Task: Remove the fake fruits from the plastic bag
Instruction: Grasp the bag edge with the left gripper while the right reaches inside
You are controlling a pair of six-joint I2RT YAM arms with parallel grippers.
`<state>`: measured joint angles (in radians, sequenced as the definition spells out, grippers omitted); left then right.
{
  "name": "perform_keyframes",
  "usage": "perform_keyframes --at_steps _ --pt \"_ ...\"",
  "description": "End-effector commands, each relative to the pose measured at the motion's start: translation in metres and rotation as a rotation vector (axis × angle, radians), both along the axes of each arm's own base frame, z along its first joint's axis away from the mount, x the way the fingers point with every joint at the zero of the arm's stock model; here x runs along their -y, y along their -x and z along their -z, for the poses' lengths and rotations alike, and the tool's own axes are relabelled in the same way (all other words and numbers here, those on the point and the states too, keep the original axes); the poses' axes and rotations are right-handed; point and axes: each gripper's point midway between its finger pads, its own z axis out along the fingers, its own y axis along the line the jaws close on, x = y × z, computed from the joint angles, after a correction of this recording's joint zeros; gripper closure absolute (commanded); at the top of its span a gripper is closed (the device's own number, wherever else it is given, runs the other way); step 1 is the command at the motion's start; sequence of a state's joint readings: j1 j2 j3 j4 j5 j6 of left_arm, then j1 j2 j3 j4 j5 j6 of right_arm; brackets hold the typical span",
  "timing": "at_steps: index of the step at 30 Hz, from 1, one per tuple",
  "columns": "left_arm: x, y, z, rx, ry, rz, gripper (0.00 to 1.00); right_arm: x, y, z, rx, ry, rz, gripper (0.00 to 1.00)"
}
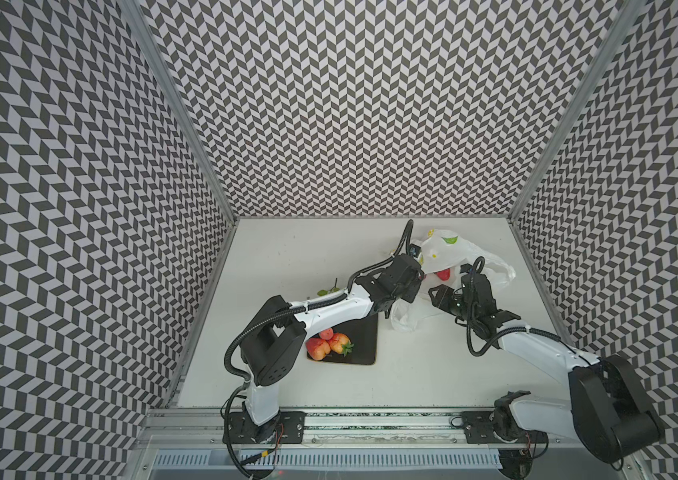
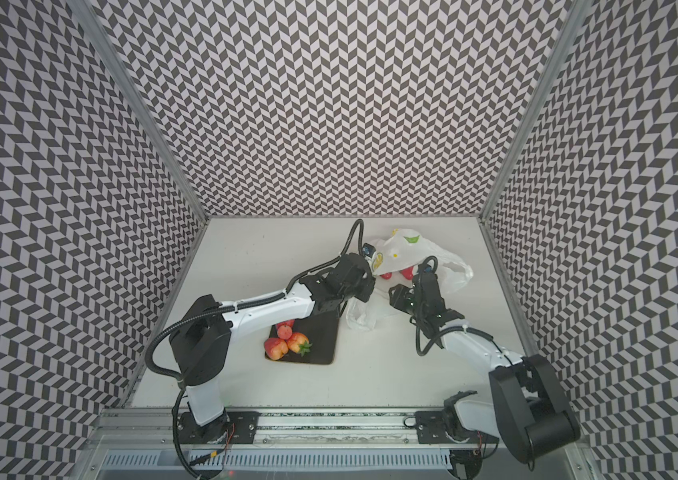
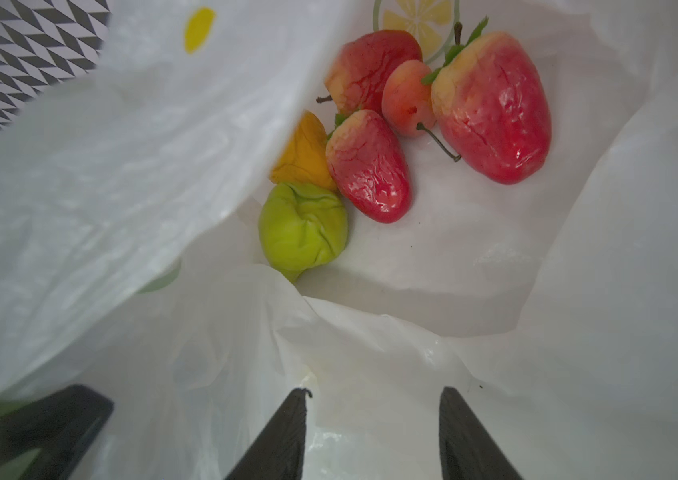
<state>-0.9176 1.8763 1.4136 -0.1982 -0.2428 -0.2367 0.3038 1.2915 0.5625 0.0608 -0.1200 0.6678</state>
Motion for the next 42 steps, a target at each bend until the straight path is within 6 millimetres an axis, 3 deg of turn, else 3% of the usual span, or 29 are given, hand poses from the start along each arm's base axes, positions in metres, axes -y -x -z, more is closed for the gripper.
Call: perform_keyframes --at_steps 1,5,8,12,16,19,26,31,38,42 --pt "0.014 -0.011 -0.029 0.07 0.052 0.026 0.82 -0.001 -0.015 -0.014 0.062 -0.062 0.021 0.49" --pt "0.032 -0.015 -0.05 0.117 0.089 0.08 1.0 0.011 -0.016 -0.007 0.057 -0.084 0.061 0.5" --pt "0.055 -0.006 -0.075 0.19 0.126 0.165 1.0 0.017 -0.014 -0.005 0.051 -0.089 0.074 0.5" --pt "0.091 0.022 -0.115 0.293 0.21 0.332 1.0 0.026 -0.005 0.004 0.032 -0.079 0.095 0.5" --pt "0.106 0.053 -0.138 0.345 0.309 0.488 1.0 0.03 0.008 0.014 0.005 -0.075 0.099 0.5" --pt "0.096 0.061 -0.123 0.311 0.331 0.513 1.0 0.03 0.016 0.02 -0.014 -0.067 0.088 0.5" --pt "0.03 0.066 -0.044 0.104 0.343 0.361 1.0 0.031 0.019 0.014 -0.001 -0.032 0.059 0.48" --pt "0.003 0.069 -0.004 0.0 0.31 0.262 1.0 0.02 0.013 0.003 0.037 -0.038 -0.01 0.4" --pt "0.0 0.073 0.01 -0.045 0.34 0.24 1.0 0.008 -0.005 -0.015 0.088 -0.061 -0.047 0.3" --pt "0.002 0.075 0.011 -0.053 0.352 0.245 1.0 -0.004 -0.017 -0.013 0.081 -0.036 -0.063 0.26"
